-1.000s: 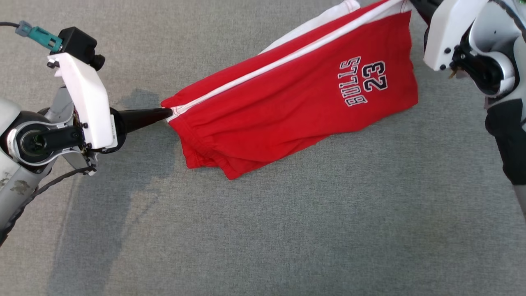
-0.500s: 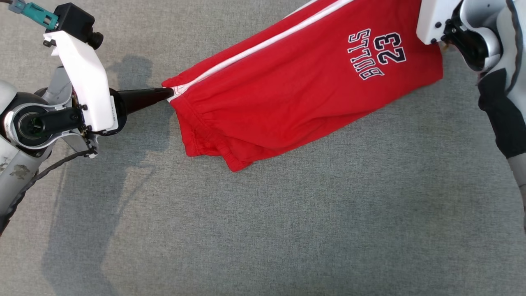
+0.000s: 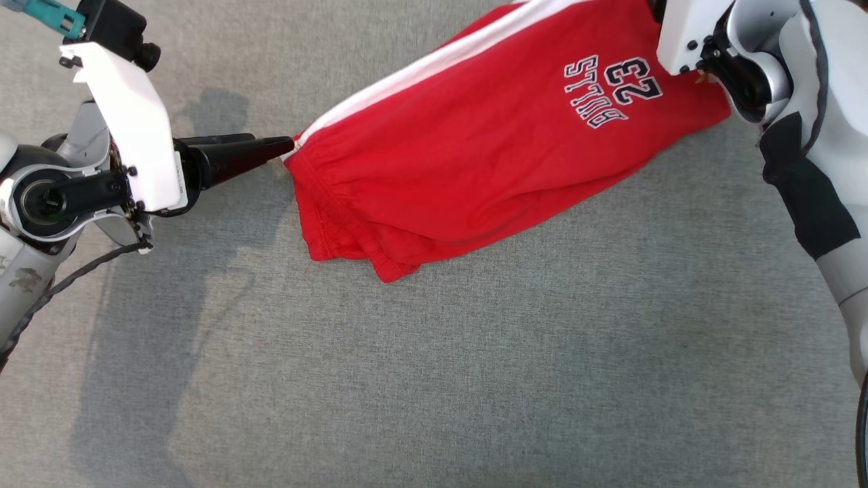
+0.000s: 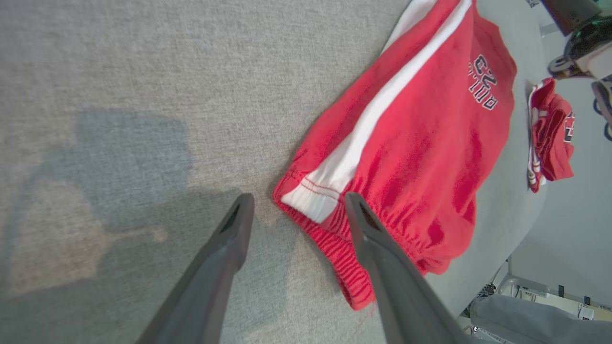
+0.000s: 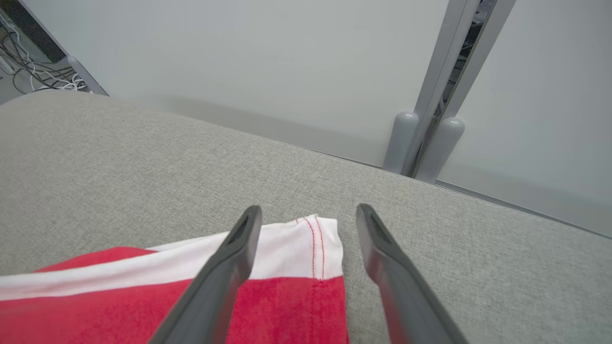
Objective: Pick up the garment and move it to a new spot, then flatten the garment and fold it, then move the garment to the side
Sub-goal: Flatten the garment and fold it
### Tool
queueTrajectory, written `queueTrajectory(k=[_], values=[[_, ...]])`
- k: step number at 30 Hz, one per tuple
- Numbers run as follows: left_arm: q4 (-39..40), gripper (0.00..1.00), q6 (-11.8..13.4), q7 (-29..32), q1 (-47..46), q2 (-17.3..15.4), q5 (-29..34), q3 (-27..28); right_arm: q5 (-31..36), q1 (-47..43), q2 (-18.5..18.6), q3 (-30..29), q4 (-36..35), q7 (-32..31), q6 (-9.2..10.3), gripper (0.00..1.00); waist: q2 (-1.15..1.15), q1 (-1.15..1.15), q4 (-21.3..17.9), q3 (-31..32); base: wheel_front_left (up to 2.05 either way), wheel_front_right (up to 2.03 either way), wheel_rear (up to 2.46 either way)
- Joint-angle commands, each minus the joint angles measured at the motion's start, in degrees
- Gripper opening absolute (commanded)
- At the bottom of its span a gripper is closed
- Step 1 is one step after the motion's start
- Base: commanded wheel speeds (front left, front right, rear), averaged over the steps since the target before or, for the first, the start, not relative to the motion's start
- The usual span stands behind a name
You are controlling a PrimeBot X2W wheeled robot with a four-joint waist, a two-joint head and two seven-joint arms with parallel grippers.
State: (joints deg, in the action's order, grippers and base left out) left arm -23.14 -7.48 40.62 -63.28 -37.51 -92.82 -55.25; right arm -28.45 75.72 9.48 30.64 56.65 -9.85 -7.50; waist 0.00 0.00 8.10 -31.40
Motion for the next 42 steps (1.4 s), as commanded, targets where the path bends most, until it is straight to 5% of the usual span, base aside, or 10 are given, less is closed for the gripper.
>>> queueTrajectory(k=[1, 9, 18, 28, 36, 42], values=[[-0.03, 1.00, -0.02, -0.59, 0.68, -0.46, 0.53, 0.41, -1.56, -0.75, 0.25, 0.46, 0.56, 1.99, 0.00, 1.00, 0.00, 0.00, -0.18, 2.04, 0.00, 0.00, 0.00], [2.54, 1.00, -0.02, -7.26, 3.26, -2.96, 3.52, 2.09, -6.99, -5.49, 2.70, 2.59, -0.58, 11.85, 0.00, 1.00, 0.00, 0.00, -0.70, 9.99, 0.00, 0.00, 0.00], [2.69, 1.00, -0.02, -28.08, 9.81, -5.46, 11.82, 4.82, -10.14, -12.17, 3.40, 2.04, 1.85, 21.36, 0.00, 1.00, 0.00, 0.00, -1.26, 15.27, 0.00, 0.00, 0.00], [9.68, 1.00, 5.09, -50.59, 21.37, -6.67, 20.82, 6.11, -15.26, -17.44, 3.88, 2.16, 4.35, 22.64, 0.00, 1.00, 0.00, 0.00, 0.82, 15.84, 0.00, 0.00, 0.00], [16.20, 1.00, 8.87, -55.80, 30.79, -1.53, 26.57, 15.01, -17.17, -15.49, 5.30, 2.71, 9.01, 18.63, 0.00, 1.00, 0.00, 0.00, 5.09, 13.63, 0.00, 0.00, 0.00], [18.25, 1.00, 5.48, -55.81, 40.70, 6.26, 30.94, 24.62, -17.14, -12.72, 6.62, 4.69, 12.77, 10.19, 0.00, 1.00, 0.00, 0.00, 7.49, 11.54, 0.00, 0.00, 0.00]])
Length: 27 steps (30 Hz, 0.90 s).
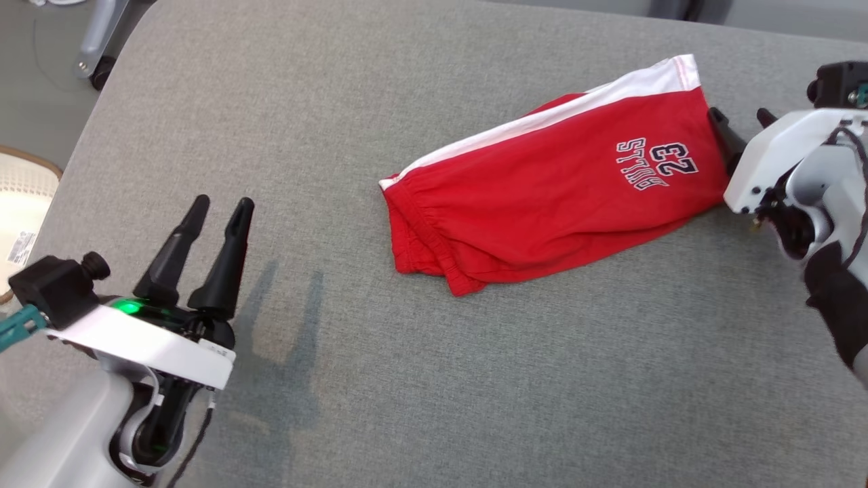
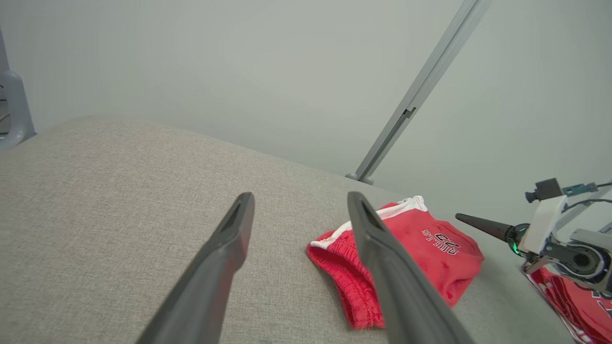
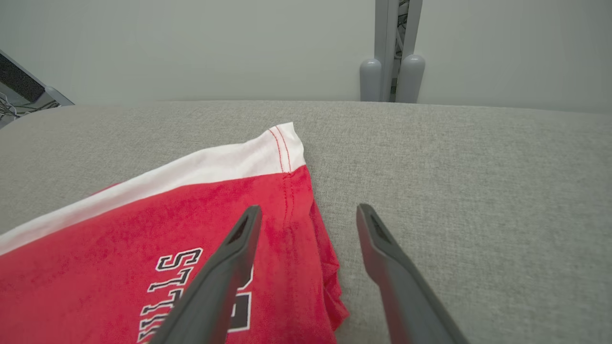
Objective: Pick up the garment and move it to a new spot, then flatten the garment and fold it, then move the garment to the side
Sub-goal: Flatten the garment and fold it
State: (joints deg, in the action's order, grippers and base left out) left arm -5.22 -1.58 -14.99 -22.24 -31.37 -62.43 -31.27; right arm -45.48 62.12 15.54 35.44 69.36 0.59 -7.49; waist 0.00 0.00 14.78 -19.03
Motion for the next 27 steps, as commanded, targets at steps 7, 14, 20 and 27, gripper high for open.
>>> queueTrajectory(k=[7, 14, 20, 27], values=[[-0.69, 1.00, -3.57, -0.21, 3.20, 5.05, 4.53, 4.06, -0.78, 5.03, 1.64, -0.17, 2.96, -8.06, -0.01, 1.00, 0.00, 0.00, 3.07, -2.97, 0.00, 0.00, 0.00], [-1.58, 1.00, -4.87, -0.22, 4.52, 7.56, 9.21, 6.44, -2.89, 4.80, 1.26, -2.56, 4.53, -15.82, -0.01, 1.00, 0.00, 0.00, 4.03, -3.84, 0.00, 0.00, 0.00], [-2.39, 1.00, -5.39, -0.22, 5.55, 9.10, 11.24, 7.26, -3.04, 2.81, 0.89, -4.16, 4.89, -19.77, 0.00, 1.00, 0.00, 0.00, 4.05, -3.63, 0.00, 0.00, 0.00], [-3.20, 1.00, -5.78, -0.22, 6.09, 9.81, 12.29, 6.77, -3.17, 3.41, -1.02, -5.20, 4.51, -15.41, -0.01, 0.00, 0.00, 0.00, 2.49, -1.93, 0.00, 0.00, 0.00]])
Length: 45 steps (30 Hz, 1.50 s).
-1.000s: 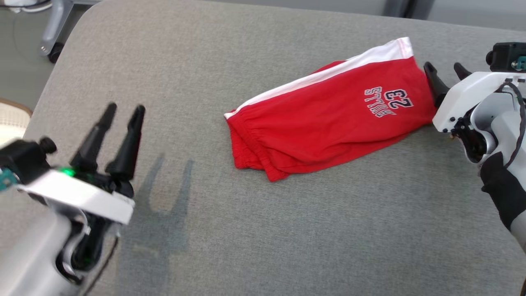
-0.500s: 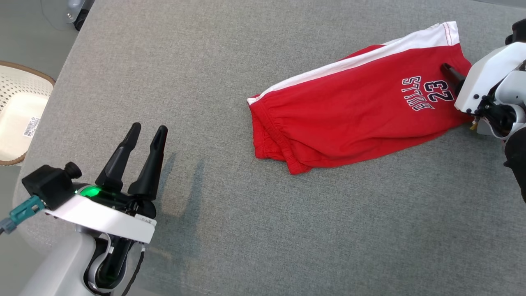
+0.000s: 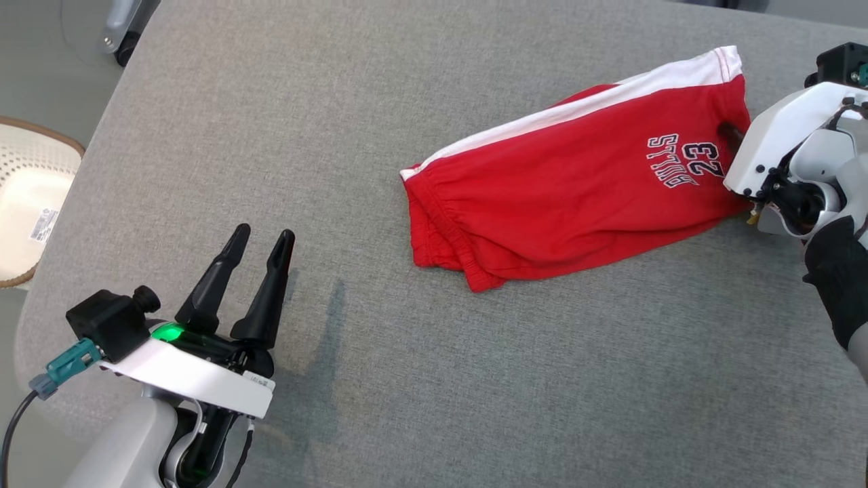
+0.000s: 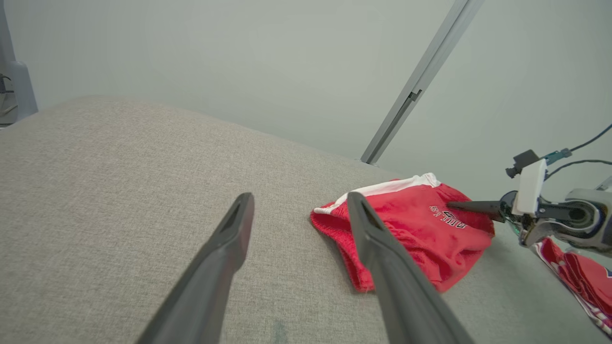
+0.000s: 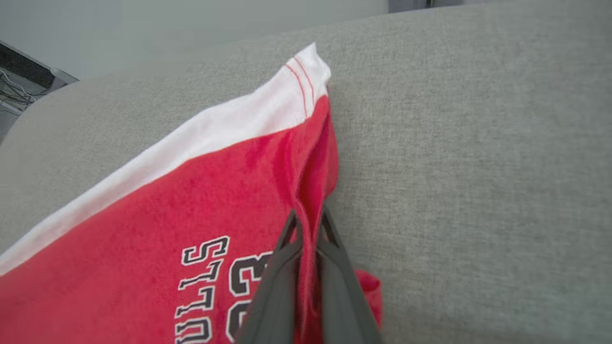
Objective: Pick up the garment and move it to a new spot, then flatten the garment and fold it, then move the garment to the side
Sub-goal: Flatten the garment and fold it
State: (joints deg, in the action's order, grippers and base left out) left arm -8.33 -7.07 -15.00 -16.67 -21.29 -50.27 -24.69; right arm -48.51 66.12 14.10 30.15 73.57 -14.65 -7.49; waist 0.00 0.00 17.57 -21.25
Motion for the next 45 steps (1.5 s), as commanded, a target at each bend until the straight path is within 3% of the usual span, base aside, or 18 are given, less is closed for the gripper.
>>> queueTrajectory(k=[1, 8, 13, 24, 34, 45], values=[[-0.16, 1.00, -0.33, -0.21, 0.68, -0.25, 0.34, 0.14, -0.50, -0.77, 0.27, -0.19, 0.04, 0.69, -0.01, 0.00, 0.00, 0.00, -0.63, 0.72, 0.00, 0.00, 0.00], [-0.56, 1.00, -0.24, -0.07, 2.46, -0.42, 0.92, -0.58, -4.15, -5.70, 0.10, -2.02, -3.09, 4.90, -0.01, 0.00, 0.00, 0.00, -3.86, 5.40, 0.00, 0.00, 0.00], [0.10, 1.00, 1.21, 0.41, 5.19, -0.21, 0.84, -1.38, -8.58, -12.51, 0.67, -3.08, -6.96, 5.31, -0.01, 0.00, 0.00, 0.00, -7.56, 10.06, 0.00, 0.00, 0.00], [2.06, 1.00, 4.35, 0.48, 9.70, 0.06, 1.38, -1.83, -12.50, -23.71, 5.73, -1.24, -15.40, 9.70, -0.01, 0.00, 0.00, 0.00, -11.26, 15.28, 0.00, 0.00, 0.00], [2.10, 1.00, 4.99, 0.69, 10.59, 1.12, 1.29, -2.89, -11.97, -23.44, 7.32, 1.18, -18.07, 12.52, -0.01, 0.00, 0.00, 0.00, -10.65, 16.87, 0.00, 0.00, 0.00], [0.90, 1.00, 5.07, 1.10, 10.95, 2.23, 0.91, -4.02, -12.13, -20.37, 2.94, 5.55, -19.55, 12.36, -0.01, 0.00, 0.00, 0.00, -5.97, 18.26, 0.00, 0.00, 0.00]])
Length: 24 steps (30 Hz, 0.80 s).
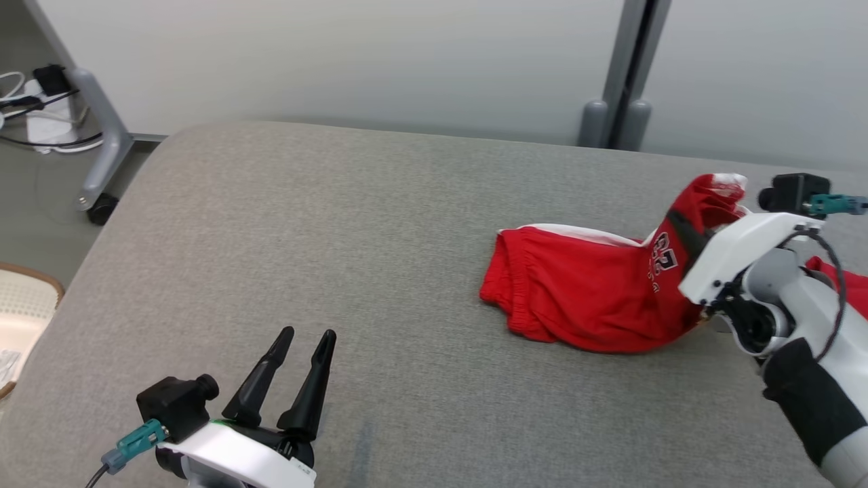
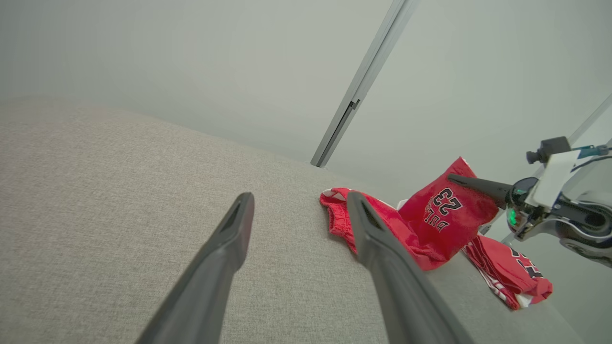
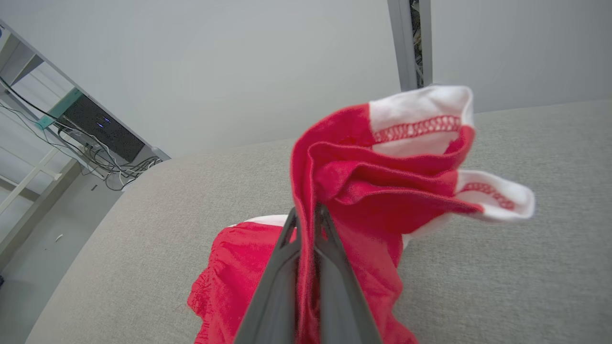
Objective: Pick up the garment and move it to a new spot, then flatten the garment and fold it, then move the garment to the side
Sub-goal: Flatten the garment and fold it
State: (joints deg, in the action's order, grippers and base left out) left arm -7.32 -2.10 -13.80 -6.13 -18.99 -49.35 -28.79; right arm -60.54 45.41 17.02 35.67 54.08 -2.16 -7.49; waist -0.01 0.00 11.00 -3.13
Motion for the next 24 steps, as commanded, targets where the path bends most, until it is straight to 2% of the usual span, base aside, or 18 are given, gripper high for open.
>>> queueTrajectory(k=[1, 14, 24], values=[[-0.19, 1.00, 0.04, -0.01, 0.33, 0.08, -0.07, -0.05, -0.20, 0.63, -0.52, 0.50, 0.26, -0.40, -0.01, 0.00, 0.01, 0.00, 1.11, 0.10, 0.00, 0.00, 0.00], [-2.64, 1.00, -1.37, -0.25, -1.65, 1.47, -0.59, -0.68, -0.33, 4.14, -6.63, 4.87, 8.51, -3.48, -0.01, 0.00, 0.01, 0.00, 7.13, -1.76, 0.00, 0.00, 0.00], [-4.28, 1.00, -2.40, -0.61, -2.83, 1.99, -0.60, -0.44, -0.55, 5.89, -11.11, 6.55, 13.01, -1.66, -0.01, 0.00, 0.01, 0.00, 7.47, -3.31, 0.00, 0.00, 0.00]])
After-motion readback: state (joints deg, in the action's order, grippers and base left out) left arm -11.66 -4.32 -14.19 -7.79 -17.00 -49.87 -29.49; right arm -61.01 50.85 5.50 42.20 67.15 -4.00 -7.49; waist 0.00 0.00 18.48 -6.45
